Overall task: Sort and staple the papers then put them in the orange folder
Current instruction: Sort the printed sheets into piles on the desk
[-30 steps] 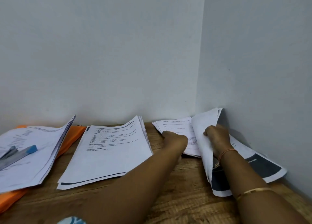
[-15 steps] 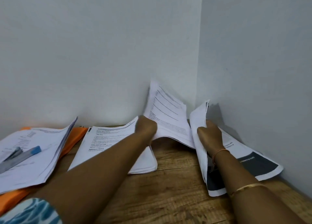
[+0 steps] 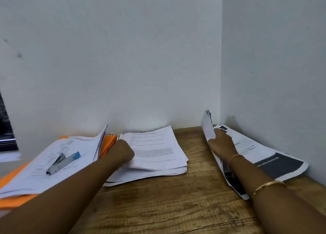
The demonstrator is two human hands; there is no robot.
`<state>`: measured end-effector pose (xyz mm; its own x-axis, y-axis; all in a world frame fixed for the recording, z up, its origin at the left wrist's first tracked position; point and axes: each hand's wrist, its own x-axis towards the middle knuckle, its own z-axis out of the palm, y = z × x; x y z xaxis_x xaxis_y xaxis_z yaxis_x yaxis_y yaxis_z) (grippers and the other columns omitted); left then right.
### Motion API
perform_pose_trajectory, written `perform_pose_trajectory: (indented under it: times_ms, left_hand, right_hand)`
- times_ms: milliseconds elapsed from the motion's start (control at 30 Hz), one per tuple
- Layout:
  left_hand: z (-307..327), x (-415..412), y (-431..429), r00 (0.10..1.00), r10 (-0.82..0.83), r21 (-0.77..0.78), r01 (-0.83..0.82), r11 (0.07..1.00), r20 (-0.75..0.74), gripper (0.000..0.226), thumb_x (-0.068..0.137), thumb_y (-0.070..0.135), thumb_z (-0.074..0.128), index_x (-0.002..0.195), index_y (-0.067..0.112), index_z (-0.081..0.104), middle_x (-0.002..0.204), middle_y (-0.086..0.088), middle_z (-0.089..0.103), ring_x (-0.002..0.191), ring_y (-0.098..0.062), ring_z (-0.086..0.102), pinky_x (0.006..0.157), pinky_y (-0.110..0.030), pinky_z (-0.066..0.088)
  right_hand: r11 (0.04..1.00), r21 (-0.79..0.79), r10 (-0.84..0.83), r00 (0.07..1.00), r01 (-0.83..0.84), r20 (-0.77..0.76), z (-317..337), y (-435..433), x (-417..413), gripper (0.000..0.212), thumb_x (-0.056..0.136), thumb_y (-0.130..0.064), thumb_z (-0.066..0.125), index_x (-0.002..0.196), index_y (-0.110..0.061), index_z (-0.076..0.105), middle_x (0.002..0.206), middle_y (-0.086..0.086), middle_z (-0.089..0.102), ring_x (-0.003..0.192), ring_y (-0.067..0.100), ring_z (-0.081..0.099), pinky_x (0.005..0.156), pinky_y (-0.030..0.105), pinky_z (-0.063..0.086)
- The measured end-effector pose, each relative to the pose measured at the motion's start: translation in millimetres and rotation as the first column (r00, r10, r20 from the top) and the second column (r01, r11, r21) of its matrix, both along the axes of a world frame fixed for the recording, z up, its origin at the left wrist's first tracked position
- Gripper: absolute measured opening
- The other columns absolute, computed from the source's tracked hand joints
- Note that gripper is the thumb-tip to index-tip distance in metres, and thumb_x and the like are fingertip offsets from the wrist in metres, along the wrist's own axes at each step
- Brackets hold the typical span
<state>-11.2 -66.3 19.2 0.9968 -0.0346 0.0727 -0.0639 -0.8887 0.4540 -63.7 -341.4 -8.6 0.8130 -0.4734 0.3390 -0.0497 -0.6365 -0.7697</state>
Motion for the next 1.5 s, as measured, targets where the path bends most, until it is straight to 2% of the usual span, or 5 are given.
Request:
perform_pose_trajectory:
  times_ms: [333, 600, 833, 1200, 1500]
  left_hand:
    - [-23, 10, 9, 0.997, -0.049, 0.329, 0.065, 0.942, -0.056, 0.025, 0.093, 0.027, 0.044, 0.111, 0.013, 0.055, 0.096, 0.002, 0.06, 0.097, -0.015, 0.058, 0.083, -0.022, 0.048]
    - [-26, 36, 16, 1.0, 0.027, -0.046, -0.026, 0.999, 0.009, 0.027, 0.089, 0.015, 0.051, 0.065, 0.013, 0.041, 0.064, 0.001, 0.042, 0.059, -0.009, 0.04, 0.052, -0.018, 0.03]
    - [-34, 45, 22, 0.998, 0.046, -0.223, -0.035, 0.974, 0.046, 0.039, 0.091, 0.033, 0.058, 0.113, 0.001, 0.057, 0.109, -0.01, 0.062, 0.104, -0.025, 0.057, 0.073, -0.024, 0.04]
    - [-35, 42, 22, 0.973, 0.005, -0.51, 0.117, 0.852, 0.231, 0.034, 0.096, 0.018, 0.047, 0.128, 0.008, 0.046, 0.124, -0.007, 0.056, 0.109, -0.026, 0.054, 0.082, -0.027, 0.038]
    - [-13, 31, 24, 0.83, 0.085, -0.567, 0.298, 0.768, 0.551, 0.006, 0.099, 0.015, 0.042, 0.098, 0.011, 0.038, 0.086, 0.002, 0.053, 0.072, -0.012, 0.05, 0.064, -0.025, 0.042]
  right_hand:
    - [0.978, -0.191, 0.05, 0.987, -0.079, -0.155, -4, 13, 2, 0.029, 0.095, -0.019, 0.046, 0.123, -0.009, 0.048, 0.116, 0.014, 0.06, 0.098, 0.025, 0.056, 0.076, 0.028, 0.04]
    - [0.84, -0.511, 0.101, 0.978, -0.181, -0.181, -8, 42, 11, 0.048, 0.094, -0.054, 0.038, 0.129, -0.024, 0.052, 0.131, 0.001, 0.057, 0.119, 0.023, 0.051, 0.099, 0.039, 0.04]
    - [0.633, -0.695, 0.027, 0.907, -0.342, -0.421, -12, 75, 12, 0.05, 0.096, -0.055, 0.03, 0.129, -0.02, 0.045, 0.125, 0.005, 0.059, 0.118, 0.025, 0.052, 0.104, 0.044, 0.025]
    - [0.846, -0.43, 0.192, 0.933, -0.314, -0.304, -13, 75, 33, 0.065, 0.094, -0.044, 0.048, 0.148, -0.019, 0.021, 0.152, 0.005, 0.031, 0.14, 0.024, 0.027, 0.114, 0.046, 0.022]
    - [0.852, 0.486, 0.141, 0.979, -0.195, 0.145, 42, 95, 59, 0.069, 0.093, -0.029, 0.055, 0.15, -0.014, 0.018, 0.148, 0.011, 0.036, 0.127, 0.029, 0.043, 0.1, 0.034, 0.037]
